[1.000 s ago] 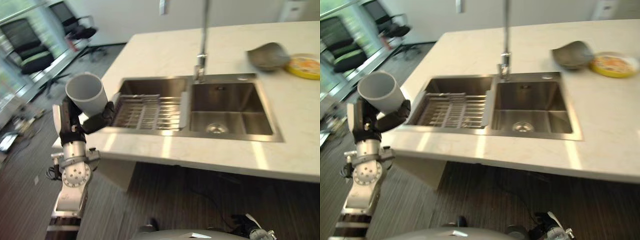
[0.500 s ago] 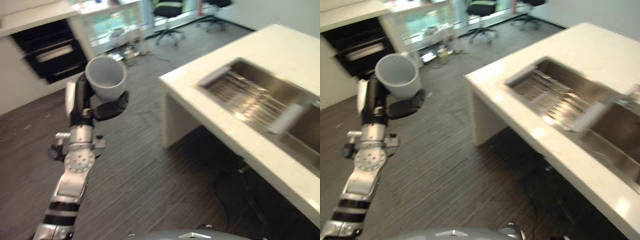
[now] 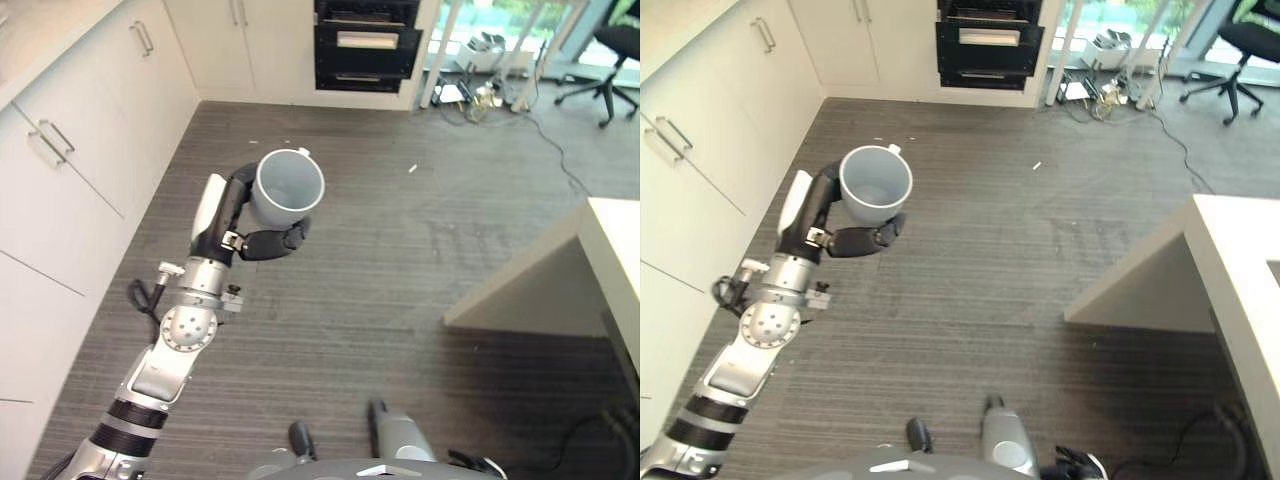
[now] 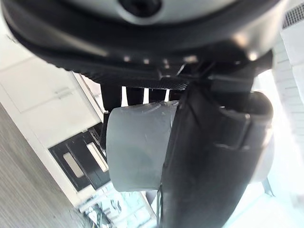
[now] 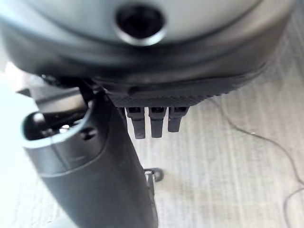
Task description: Place the dishes in the dishwasher.
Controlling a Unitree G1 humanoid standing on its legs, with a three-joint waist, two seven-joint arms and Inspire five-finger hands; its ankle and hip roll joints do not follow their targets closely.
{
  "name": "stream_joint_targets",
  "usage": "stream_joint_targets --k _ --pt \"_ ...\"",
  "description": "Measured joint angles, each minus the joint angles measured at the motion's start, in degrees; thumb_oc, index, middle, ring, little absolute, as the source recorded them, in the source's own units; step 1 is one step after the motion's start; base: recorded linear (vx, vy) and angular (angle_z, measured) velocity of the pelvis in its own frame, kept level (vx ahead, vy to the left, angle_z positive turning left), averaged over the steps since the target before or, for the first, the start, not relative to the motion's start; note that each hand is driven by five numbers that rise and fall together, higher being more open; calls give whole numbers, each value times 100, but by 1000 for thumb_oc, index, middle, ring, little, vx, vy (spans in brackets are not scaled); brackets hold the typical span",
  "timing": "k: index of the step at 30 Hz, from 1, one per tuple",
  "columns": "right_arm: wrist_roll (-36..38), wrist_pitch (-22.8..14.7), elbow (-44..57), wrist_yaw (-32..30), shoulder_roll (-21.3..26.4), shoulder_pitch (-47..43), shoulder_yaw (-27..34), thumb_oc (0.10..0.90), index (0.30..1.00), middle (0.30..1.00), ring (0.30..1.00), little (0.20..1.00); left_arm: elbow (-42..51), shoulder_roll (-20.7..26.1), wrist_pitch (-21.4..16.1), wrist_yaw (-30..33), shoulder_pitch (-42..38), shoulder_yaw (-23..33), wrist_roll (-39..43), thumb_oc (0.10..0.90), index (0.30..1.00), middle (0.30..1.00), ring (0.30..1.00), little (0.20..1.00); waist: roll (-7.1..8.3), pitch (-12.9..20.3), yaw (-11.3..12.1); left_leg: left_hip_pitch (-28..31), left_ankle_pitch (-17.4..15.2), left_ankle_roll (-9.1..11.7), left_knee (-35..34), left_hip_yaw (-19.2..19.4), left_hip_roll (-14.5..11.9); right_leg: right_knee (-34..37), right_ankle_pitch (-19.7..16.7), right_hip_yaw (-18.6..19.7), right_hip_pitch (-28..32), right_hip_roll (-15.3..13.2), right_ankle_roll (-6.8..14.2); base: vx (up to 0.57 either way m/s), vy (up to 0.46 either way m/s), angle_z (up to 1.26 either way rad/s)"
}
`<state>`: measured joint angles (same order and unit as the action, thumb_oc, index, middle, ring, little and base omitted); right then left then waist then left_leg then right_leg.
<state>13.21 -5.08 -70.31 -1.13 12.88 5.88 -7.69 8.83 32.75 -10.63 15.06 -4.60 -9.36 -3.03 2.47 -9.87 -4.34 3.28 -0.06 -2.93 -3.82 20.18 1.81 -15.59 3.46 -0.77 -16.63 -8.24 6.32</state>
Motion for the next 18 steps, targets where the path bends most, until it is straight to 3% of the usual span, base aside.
stream_joint_targets --k 1,2,3,5,6,7,8,9,10,12,13,18 --pt "-5 18 44 48 49 12 -11 800 900 900 900 900 36 -176 -1 -5 120 83 -5 400 300 300 300 300 -92 85 68 100 -1 64 -84 -247 -77 -409 59 -564 16 -158 35 116 -77 105" --pt "-47 63 -30 48 90 69 -8 800 900 900 900 900 35 -333 4 24 196 172 -2 400 300 300 300 300 -161 140 153 214 -4 163 -106 -385 -121 -274 -40 -677 191 -162 79 84 -42 87" --pt "-92 85 -57 35 104 111 -8 800 900 900 900 900 39 -326 2 106 244 243 3 400 300 300 300 300 -124 152 211 333 -23 225 -121 -477 -98 126 -301 -685 521 -178 2 42 -25 37" --pt "-127 114 -143 36 221 111 9 800 900 900 900 900 30 -409 20 154 427 543 7 400 300 300 300 300 -239 173 277 476 22 345 -116 -464 -272 743 -446 -779 988 45 -240 34 -30 -8" --pt "-114 111 -160 48 264 133 207 800 900 900 900 900 29 -402 24 126 516 811 6 400 300 300 300 300 -172 176 305 539 -2 408 142 -351 -348 1205 -592 -737 1390 150 -357 16 -21 -35" --pt "-84 103 -140 50 270 148 215 800 900 900 900 900 31 -370 26 111 517 850 4 400 300 300 300 300 -51 180 291 343 -226 525 516 -369 -381 1322 -618 -690 1510 95 -396 5 -12 -36" --pt "-67 76 -130 59 311 182 283 800 900 900 900 900 40 -360 21 71 521 808 -1 400 300 300 300 300 3 239 286 337 -327 554 401 -433 -404 1393 -617 -646 1597 93 -397 -25 24 -17" --pt "-62 62 -124 61 392 180 383 800 900 900 900 900 53 -362 13 60 499 716 -2 400 300 300 300 300 -46 296 236 354 -205 595 95 -547 -468 1396 -614 -627 1609 164 -395 -30 41 -25" --pt "-60 31 -94 58 566 173 431 800 900 900 900 900 57 -364 8 12 397 569 -5 400 300 300 300 300 -226 297 202 340 319 586 -117 -593 -685 1443 -569 -614 1702 321 -341 -29 42 -31" --pt "-60 18 -58 55 640 170 433 800 900 900 900 900 56 -370 8 -22 384 520 -11 400 300 300 300 300 -265 310 192 450 181 672 -134 -594 -743 1511 -500 -563 1802 357 -321 -2 42 -19" --pt "-59 -16 1 62 671 173 429 800 900 900 900 900 56 -374 6 -63 313 456 -98 400 300 300 300 300 -235 329 30 535 123 715 -142 -604 -695 1521 -477 -561 1879 304 -273 6 69 -4" --pt "-60 44 -38 130 503 252 426 800 900 900 900 900 57 -371 5 -60 244 450 -117 400 300 300 300 300 -205 334 -25 538 87 689 -141 -648 -616 1552 -413 -568 1903 216 -177 -143 -7 3"
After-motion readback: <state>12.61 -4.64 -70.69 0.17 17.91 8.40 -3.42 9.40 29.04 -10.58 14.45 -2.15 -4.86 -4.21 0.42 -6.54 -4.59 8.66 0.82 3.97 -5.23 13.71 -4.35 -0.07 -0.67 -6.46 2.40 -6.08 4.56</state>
